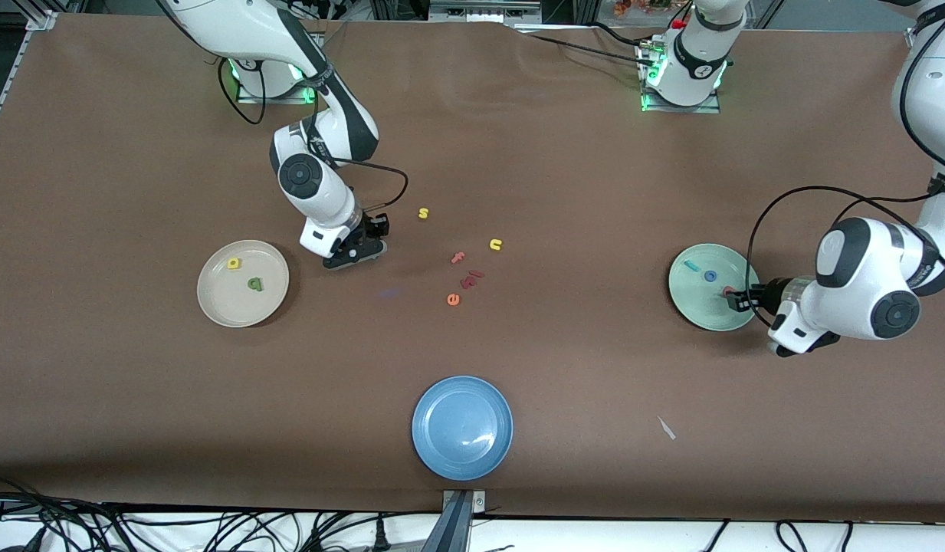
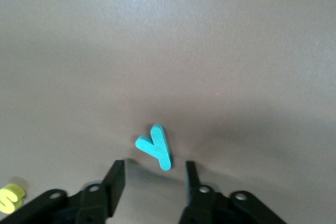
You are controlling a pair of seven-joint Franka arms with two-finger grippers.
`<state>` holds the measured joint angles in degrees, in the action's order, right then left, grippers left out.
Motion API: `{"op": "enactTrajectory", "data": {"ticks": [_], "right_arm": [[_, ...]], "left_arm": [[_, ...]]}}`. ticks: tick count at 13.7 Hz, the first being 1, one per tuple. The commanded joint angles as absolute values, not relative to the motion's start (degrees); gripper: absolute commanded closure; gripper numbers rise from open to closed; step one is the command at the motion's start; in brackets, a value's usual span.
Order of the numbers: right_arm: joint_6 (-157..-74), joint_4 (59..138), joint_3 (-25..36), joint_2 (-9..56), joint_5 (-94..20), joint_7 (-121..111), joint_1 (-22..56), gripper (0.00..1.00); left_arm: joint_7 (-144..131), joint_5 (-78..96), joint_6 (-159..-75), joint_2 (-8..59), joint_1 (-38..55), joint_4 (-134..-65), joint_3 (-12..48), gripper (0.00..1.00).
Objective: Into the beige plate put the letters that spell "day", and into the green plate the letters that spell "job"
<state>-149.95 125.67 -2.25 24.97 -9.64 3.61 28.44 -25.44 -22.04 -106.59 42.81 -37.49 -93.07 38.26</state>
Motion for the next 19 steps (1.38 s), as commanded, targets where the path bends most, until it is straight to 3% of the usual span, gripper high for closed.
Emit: {"op": "enactTrajectory", "data": {"ticks": [1,5,9,14,19], "right_arm": [[-150.5,123.2,-2.1,26.0,-9.0,2.9,29.0,0.36],[-151.1,120.9,-2.0,29.0,-6.5,3.4,29.3,0.49],[-150.7,121.4,-1.7,29.0,-6.0,3.3,29.6,0.5],[-149.9,121.6,-1.6,29.3,-5.3,3.1,29.5,0.78],[-149.1,121.4,-1.4,29.1,-5.2,3.0,29.5,0.84]], "left_arm": [[-23.5,-23.6,-105.6,37.7,-37.9,-90.6,38.7,0.0],[-23.0,-23.9,-105.7,34.8,-37.9,-89.1,38.6,0.0],[-17.4,-26.7,-105.6,33.8,-37.9,-85.4,38.8,0.01],[-14.2,-25.7,-101.5,33.4,-37.8,-80.4,40.2,0.01],[-14.3,-25.7,-98.7,33.0,-37.6,-77.9,42.8,0.01]]}}
